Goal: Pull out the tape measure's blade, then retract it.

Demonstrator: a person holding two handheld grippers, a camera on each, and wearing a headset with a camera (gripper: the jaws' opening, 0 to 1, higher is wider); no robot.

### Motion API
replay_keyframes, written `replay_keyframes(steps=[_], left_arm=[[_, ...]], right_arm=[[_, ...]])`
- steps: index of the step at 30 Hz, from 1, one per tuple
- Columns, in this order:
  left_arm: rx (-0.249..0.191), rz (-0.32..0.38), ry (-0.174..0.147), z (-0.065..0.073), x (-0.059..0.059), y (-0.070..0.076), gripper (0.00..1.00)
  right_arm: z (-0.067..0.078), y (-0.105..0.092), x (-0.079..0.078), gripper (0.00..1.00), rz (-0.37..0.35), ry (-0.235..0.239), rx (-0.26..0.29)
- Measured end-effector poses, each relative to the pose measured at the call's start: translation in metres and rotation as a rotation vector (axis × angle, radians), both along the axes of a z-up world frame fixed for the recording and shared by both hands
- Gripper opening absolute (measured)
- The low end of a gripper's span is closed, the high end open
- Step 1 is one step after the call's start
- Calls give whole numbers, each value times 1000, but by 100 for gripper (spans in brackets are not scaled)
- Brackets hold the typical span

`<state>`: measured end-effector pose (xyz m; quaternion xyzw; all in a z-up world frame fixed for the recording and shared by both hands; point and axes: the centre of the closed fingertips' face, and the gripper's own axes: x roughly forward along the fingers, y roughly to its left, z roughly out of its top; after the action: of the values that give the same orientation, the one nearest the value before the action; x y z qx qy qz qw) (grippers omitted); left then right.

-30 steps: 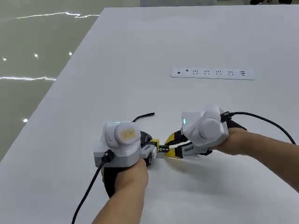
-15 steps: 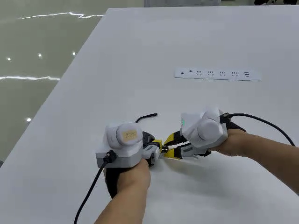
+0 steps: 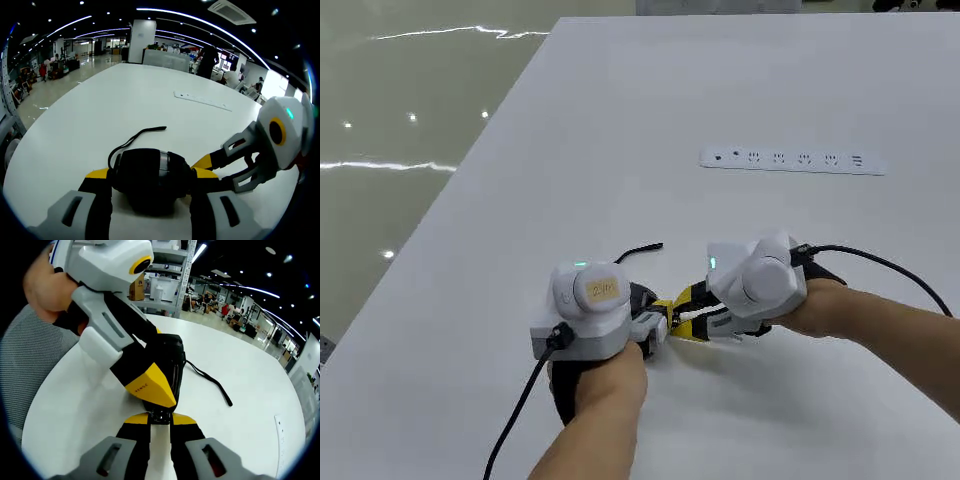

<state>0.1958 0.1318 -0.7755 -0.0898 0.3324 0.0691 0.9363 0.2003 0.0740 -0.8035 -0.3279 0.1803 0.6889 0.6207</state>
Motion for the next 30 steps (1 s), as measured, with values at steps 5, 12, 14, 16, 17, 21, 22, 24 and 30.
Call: replay_keyframes(steps=[5,12,14,16,17,21,22,24,30], left_arm=[[-3,5,0,0,0,1,59],[2,-2,-1,-1,0,1,60],[5,-9,1,0,0,0,60],[4,-6,2,-1,0,-1,60],[3,-8,6,1,-4,-4,60],[-3,-12,14,-3,-4,-6,61],[-5,-13,16,-4,-4,-5,61],[-7,-12,16,-4,-3,-4,62],[5,-40,25,-6,-3,-5,62]], right_arm=[[0,2,0,14,-10,1,4],[-1,2,-1,14,-19,-2,2],[0,1,-3,14,-21,2,3],[0,1,-3,14,-22,0,3],[-1,1,-3,14,-18,-3,-3],[-6,1,-2,14,-22,0,-5],[-1,0,-5,14,-15,-8,-3],[-1,-1,-5,15,-18,-6,-3],[-4,1,-3,15,-33,7,-8]])
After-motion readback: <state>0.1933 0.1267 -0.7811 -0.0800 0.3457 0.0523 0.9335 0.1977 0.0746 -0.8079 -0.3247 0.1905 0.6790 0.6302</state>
